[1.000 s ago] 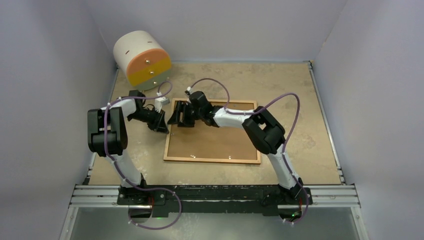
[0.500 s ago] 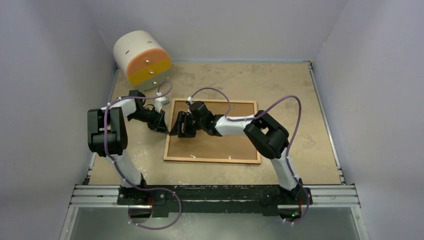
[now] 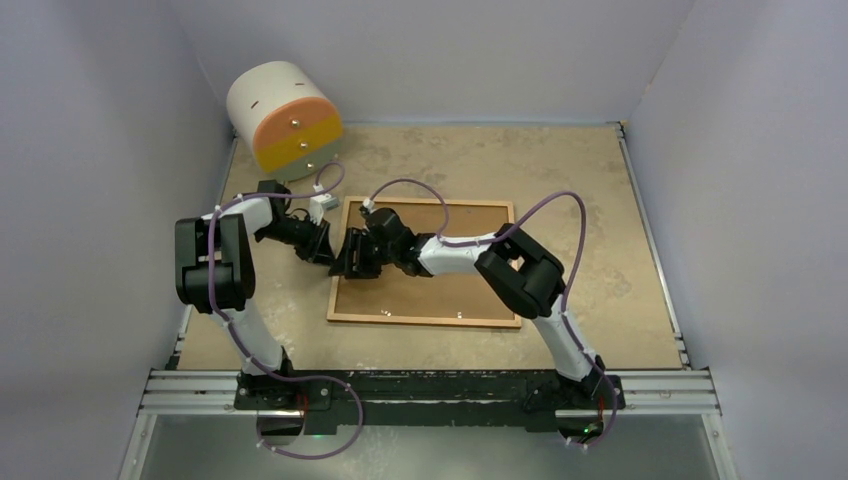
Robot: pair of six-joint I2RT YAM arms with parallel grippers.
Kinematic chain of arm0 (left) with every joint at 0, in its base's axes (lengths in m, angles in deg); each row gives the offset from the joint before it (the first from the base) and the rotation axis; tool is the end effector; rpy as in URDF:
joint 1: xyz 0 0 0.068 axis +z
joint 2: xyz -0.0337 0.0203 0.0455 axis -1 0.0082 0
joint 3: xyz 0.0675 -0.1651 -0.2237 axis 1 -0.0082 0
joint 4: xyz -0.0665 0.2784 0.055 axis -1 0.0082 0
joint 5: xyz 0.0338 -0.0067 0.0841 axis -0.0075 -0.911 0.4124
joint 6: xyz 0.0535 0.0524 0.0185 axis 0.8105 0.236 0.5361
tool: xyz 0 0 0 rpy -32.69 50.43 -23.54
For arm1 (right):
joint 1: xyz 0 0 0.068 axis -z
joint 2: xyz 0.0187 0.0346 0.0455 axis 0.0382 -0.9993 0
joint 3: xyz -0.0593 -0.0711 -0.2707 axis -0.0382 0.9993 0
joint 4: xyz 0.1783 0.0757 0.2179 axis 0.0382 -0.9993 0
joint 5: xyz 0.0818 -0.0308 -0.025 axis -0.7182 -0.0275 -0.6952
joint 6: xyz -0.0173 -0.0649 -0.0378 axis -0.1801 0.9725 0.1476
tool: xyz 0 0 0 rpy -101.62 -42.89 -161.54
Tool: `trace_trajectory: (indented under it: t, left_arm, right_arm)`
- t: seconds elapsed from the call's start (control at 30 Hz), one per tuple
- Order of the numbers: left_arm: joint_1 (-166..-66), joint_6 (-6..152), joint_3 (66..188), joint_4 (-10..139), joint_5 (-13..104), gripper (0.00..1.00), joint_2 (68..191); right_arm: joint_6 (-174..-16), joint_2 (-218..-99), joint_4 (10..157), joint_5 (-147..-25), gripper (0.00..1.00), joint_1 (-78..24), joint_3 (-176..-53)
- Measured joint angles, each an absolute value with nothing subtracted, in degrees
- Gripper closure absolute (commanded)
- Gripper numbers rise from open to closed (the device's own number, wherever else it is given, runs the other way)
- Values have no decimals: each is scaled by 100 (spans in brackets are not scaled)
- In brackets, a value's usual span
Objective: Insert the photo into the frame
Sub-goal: Install the photo frame at the center of the board.
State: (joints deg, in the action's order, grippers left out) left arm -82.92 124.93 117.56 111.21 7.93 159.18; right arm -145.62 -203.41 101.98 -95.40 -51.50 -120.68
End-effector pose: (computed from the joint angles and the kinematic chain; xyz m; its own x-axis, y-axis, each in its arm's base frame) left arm 0.3476 -0.0073 0.1182 -0.7876 0.3591 -0.5008 0.6051 0.6047 -0.5179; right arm 0.3074 0.4511 0.1239 -0.9242 0.1021 -0.3680 -0.2738 0.4946 0.8248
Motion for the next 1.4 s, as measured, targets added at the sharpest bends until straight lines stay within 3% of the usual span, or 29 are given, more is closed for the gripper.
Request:
trace_trajectory:
  t: [0.77, 1.0, 1.2, 1.4]
  left_arm:
    - [-8290, 12600, 11745, 11131, 791, 85, 15918]
    - [-8290, 12799, 11760, 11254, 797, 79, 15883]
    - [-8226, 13306, 12036, 11833, 1272, 74, 15828]
    - [-8215, 13570, 12222, 12043, 1547, 68, 15566]
  right_arm:
    - [-14400, -20524, 10235, -9265, 48, -5148, -12348]
    - [-14249, -20437, 10323, -9492, 27, -5113, -12274]
    - [-13954, -19453, 10309, -9783, 2, -4859, -11482]
    - [-13856, -17858, 10231, -9774, 1, -3828, -10228]
